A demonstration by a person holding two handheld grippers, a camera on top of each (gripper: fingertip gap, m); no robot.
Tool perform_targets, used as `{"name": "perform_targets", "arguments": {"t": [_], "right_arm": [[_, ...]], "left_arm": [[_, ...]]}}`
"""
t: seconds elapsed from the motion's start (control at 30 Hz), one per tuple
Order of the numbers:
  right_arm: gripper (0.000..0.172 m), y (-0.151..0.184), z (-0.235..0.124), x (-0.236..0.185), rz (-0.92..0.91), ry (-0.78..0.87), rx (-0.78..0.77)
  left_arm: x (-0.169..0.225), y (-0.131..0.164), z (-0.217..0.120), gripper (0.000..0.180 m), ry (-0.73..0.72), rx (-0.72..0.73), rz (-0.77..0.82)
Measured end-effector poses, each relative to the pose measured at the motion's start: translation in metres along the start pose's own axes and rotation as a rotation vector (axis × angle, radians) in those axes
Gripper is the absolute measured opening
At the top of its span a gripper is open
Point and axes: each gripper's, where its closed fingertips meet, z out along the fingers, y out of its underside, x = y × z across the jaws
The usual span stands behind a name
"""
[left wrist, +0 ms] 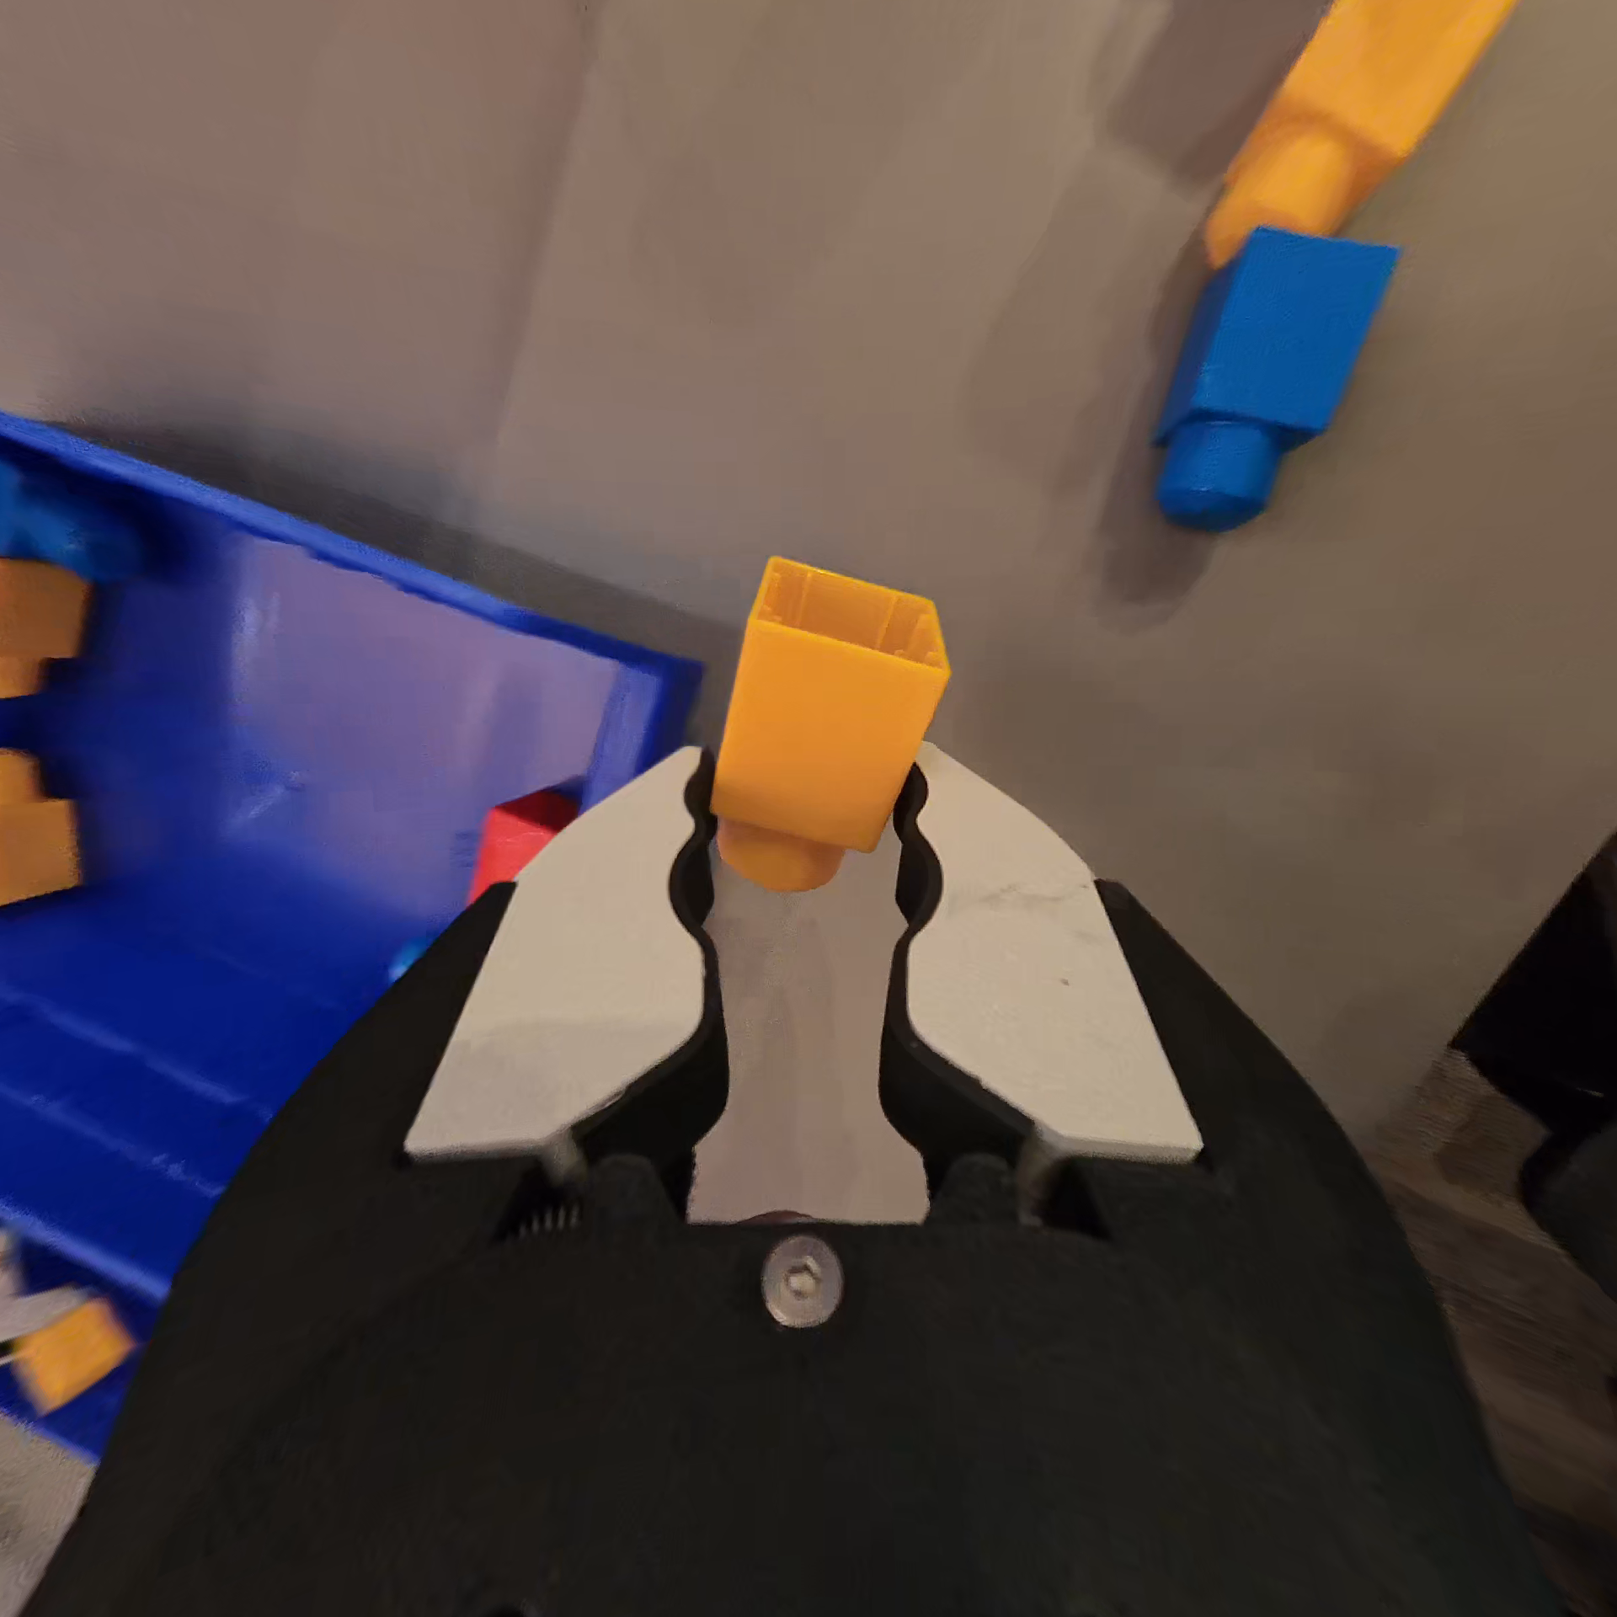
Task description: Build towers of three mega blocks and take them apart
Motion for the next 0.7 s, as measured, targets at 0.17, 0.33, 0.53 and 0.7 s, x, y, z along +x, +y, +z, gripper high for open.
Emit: {"name": "perform_targets", "arguments": {"t": [0.17,0.33,0.53,0.7], "right_arm": [[0.000,0.000,0.001,-0.001,-0.004,-0.003,-0.003],[0.000,0.000,0.000,-0.002,-0.008,-0.002,-0.003],[0.000,0.001,0.001,-0.003,-0.008,-0.010,-0.007],[0.000,0.001,0.003,-0.007,-0.003,-0.033,-0.003]], "left_arm": [[0.044,0.005,0.034,0.039,0.121,-0.012,-0.063],[0.068,0.008,0.057,0.039,0.174,-0.060,-0.099],[0.078,0.007,0.067,0.039,0.172,-0.100,-0.078],[0.081,0.007,0.069,0.052,0.175,-0.100,-0.060]]}}
